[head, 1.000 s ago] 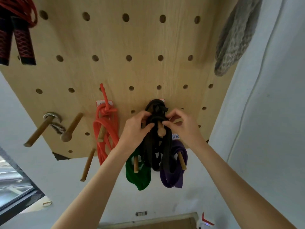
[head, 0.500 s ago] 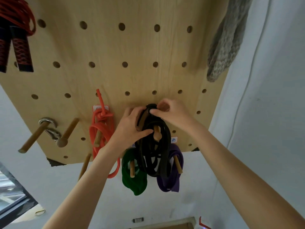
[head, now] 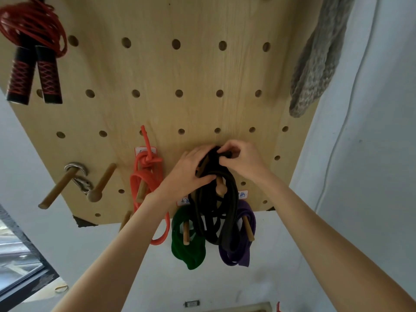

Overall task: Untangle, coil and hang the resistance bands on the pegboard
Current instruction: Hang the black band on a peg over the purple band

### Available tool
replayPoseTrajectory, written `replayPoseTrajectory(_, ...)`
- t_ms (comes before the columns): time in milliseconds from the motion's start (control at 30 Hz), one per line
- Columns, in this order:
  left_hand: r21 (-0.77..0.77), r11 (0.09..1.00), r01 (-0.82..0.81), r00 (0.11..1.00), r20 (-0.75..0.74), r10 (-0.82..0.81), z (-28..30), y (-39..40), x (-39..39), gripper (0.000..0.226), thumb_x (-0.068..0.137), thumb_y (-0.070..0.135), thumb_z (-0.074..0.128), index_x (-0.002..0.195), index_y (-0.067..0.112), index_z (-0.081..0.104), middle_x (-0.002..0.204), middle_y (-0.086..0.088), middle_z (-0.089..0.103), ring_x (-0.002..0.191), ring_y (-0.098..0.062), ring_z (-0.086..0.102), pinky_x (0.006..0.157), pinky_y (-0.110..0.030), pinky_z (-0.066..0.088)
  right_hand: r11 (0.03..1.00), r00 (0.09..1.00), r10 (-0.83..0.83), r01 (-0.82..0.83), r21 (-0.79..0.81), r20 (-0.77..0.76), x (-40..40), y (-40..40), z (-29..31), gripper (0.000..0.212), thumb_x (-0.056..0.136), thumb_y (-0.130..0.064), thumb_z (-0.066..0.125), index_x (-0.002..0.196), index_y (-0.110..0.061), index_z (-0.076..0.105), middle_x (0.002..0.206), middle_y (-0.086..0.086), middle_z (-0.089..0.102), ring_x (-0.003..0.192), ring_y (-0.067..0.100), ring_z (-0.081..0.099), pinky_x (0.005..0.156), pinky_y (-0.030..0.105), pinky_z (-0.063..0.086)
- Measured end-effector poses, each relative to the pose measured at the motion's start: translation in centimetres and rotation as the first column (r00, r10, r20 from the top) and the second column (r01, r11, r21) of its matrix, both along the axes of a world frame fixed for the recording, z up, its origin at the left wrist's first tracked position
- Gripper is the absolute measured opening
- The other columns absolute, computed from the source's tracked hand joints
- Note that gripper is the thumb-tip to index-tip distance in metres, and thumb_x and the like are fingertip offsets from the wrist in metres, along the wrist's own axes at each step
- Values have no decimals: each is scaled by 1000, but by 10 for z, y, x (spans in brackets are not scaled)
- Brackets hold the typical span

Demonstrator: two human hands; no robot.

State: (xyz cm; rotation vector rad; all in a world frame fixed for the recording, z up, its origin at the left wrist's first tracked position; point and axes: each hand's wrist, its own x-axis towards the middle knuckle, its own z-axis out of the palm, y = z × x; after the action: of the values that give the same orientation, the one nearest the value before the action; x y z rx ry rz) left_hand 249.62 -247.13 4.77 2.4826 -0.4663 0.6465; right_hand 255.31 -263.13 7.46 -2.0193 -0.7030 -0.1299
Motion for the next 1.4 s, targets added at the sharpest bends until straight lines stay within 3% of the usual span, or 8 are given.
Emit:
replayPoseTrajectory(167,158,984,-84,995,71,74,0,-3,9,68,73,22,73,134,9,46,130,-14,42,121,-27,40,102,-27,23,973,994,111,-108,202,1,0,-6,-16,25,77,-3,65,76,-27,59,79,-11,61,78,5,58,69,15,48)
replayPoseTrajectory(433,-145,983,-114,984,-153,91,-21,-6,2,52,85,20,65,134,13,47,118,-7,48,108,-20,52,87,-12,32,922,970,10,86,378,-244,12,-16,-23,15,87,-6,57,85,-21,60,90,4,65,81,17,63,79,29,56)
replayPoseTrajectory(533,-294,937,-187,971,-199,132,-48,-2,-21,55,84,29,65,133,14,48,120,-5,48,105,-15,52,86,-13,38,946,932,1,116,301,-362,4,-31,-33,8,91,-25,56,99,-22,57,97,1,66,87,15,64,80,26,54)
replayPoseTrajectory(633,-249,936,-247,963,-170,209,-67,-8,-38,58,90,40,49,142,17,35,130,-7,45,97,-17,56,90,-25,45,942,883,75,90,324,-463,-18,-52,-56,34,90,-50,48,117,-31,53,117,-8,62,107,6,58,98,30,44)
replayPoseTrajectory(733,-194,909,-370,927,-139,348,-73,-29,-38,56,98,38,31,147,13,21,134,-13,49,118,-30,48,99,-36,37,985,942,171,-154,82,-289,-47,-42,-70,40,95,-44,41,134,-39,34,133,-16,47,120,-9,43,103,19,34)
replayPoseTrajectory(933,-126,914,-384,920,-138,368,-70,-35,-26,52,99,28,34,145,5,23,128,-20,46,114,-36,48,97,-40,38,947,996,47,-21,-319,73,-49,-36,-77,55,100,-24,36,147,-8,15,133,14,45,121,26,44,102,39,37)
replayPoseTrajectory(1100,-159,922,-354,925,-201,321,-69,-30,-29,39,98,23,41,132,5,41,113,-16,58,100,-33,59,85,-39,46,955,997,-28,50,-292,78,-44,-18,-84,30,99,-14,37,126,-2,42,94,19,61,84,31,59,71,38,47)
replayPoseTrajectory(1400,-60,876,-478,853,-268,447,-75,-43,-16,26,95,24,46,111,4,46,95,-15,62,84,-34,61,82,-40,48,913,978,-160,198,-356,134,-18,-7,-85,21,99,-17,37,104,-1,49,80,17,61,74,35,61,59,33,37)
